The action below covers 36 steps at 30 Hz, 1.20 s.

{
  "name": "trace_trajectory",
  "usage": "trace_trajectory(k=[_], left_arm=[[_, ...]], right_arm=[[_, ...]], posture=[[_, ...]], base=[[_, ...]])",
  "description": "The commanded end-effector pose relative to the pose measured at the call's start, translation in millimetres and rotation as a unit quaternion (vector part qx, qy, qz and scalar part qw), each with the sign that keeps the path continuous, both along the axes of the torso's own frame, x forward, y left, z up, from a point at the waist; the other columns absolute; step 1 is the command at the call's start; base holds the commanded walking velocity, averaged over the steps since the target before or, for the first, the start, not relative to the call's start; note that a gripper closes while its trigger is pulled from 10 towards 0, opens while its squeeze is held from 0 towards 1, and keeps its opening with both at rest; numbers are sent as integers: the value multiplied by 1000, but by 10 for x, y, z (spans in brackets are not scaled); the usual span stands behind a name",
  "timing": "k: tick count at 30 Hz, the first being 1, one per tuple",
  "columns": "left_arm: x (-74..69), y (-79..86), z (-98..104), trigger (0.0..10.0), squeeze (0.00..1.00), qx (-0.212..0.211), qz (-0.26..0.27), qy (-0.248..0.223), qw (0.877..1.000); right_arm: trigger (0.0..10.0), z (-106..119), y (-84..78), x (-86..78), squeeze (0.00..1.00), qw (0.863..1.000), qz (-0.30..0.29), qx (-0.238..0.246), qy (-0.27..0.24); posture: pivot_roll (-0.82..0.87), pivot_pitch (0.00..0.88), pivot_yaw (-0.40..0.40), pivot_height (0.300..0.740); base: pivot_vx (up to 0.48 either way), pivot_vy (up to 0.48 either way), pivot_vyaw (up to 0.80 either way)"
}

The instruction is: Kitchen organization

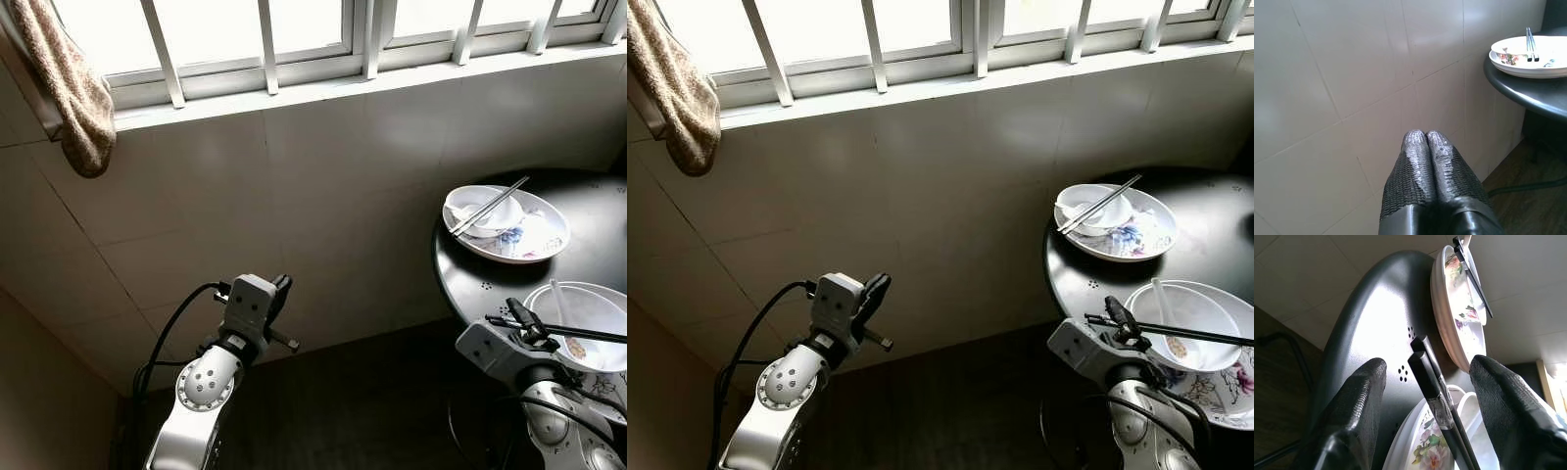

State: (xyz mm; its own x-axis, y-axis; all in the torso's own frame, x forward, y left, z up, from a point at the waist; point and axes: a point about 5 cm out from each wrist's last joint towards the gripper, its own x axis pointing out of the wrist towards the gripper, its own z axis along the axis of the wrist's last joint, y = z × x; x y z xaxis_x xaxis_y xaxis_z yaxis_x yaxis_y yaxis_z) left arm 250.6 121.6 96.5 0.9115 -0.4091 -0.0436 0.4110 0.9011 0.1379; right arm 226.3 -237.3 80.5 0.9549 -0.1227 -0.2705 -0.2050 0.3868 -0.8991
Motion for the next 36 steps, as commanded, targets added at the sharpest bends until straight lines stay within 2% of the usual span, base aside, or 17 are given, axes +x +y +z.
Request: trace_trajectory(k=[1, 19, 20, 21, 22, 24, 25, 36], left_arm=[[20, -3, 3, 10000, 0, -6, 0, 4, 1000], [29, 15, -1, 10000, 0, -7, -1, 6, 1000], [28, 16, -2, 10000, 0, -7, -1, 6, 1000], [27, 17, -2, 10000, 0, -6, 0, 6, 1000], [27, 19, -3, 10000, 0, -6, 0, 6, 1000], [26, 20, -3, 10000, 0, -6, 0, 7, 1000], [26, 19, -4, 10000, 0, -6, 0, 7, 1000], [27, 19, -5, 10000, 0, -6, -1, 8, 1000]], right_arm=[[10000, 19, -2, 30, 0, 1000, 7, -10, -6], [10000, 60, -70, 76, 0, 999, -14, -9, -32], [6784, 61, -69, 77, 0, 999, -12, -10, -33], [6784, 61, -67, 78, 0, 999, -11, -11, -33], [3490, 61, -64, 80, 0, 999, -9, -12, -33], [3490, 60, -62, 82, 0, 999, -7, -13, -34], [0, 56, -52, 89, 0, 999, 1, -15, -34], [0, 72, -24, 93, 0, 998, 18, -40, -45]], posture=[[-28, 0, 27, 740], [-25, 0, 30, 740], [-25, 0, 30, 740], [-24, 0, 29, 740], [-24, 0, 29, 740], [-24, 0, 29, 740], [-24, 0, 29, 740], [-24, 0, 29, 740]], base=[[0, 0, 0], [0, 0, 0], [0, 0, 0], [0, 0, 0], [0, 0, 0], [0, 0, 0], [0, 0, 0], [0, 0, 0]])
